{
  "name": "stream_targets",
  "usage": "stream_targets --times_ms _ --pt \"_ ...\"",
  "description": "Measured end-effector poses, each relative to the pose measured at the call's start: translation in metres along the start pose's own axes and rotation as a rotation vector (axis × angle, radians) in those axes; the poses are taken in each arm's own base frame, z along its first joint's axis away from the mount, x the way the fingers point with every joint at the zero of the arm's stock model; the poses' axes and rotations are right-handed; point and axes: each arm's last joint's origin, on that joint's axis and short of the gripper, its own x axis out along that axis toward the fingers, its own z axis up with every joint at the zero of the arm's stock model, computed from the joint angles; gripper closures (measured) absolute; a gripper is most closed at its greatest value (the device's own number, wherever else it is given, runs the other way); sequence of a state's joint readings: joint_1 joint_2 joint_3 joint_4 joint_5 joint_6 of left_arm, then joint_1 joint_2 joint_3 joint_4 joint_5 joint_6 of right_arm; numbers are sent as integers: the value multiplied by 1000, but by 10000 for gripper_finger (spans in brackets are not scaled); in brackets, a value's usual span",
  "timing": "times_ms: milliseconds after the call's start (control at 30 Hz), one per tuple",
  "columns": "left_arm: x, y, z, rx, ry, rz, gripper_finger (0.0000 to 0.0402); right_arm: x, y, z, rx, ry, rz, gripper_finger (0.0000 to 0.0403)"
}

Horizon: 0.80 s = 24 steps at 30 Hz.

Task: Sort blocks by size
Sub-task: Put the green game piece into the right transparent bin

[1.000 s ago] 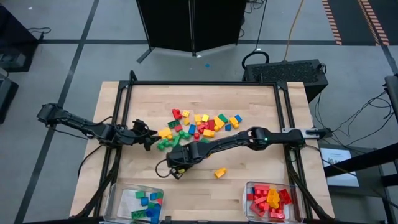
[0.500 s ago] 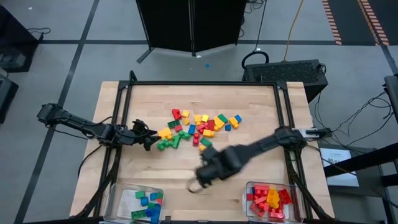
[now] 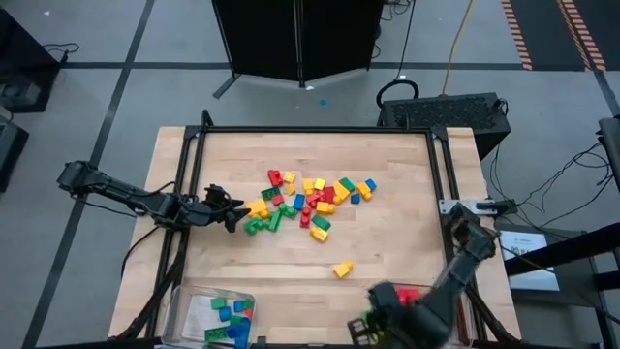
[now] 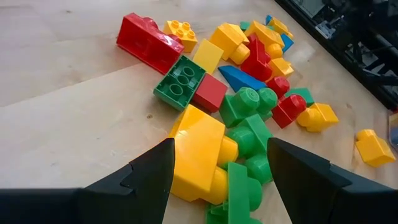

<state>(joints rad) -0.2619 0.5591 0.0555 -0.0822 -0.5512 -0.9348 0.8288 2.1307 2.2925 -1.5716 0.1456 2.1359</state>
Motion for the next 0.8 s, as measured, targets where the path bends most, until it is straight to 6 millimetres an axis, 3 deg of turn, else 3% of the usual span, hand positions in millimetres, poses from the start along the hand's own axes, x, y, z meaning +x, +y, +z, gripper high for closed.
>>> stream_targets --times_ms 167,367,467,800 --pt "0 0 0 0 -6 4 146 5 -23 -30 54 99 -121 340" --pt "0 0 0 0 -5 5 146 42 -41 -36 69 117 -352 340" --pt "0 0 0 1 -7 9 146 52 -47 -31 74 91 -399 340" --pt "0 1 0 2 -24 23 146 55 -57 8 86 25 -432 339"
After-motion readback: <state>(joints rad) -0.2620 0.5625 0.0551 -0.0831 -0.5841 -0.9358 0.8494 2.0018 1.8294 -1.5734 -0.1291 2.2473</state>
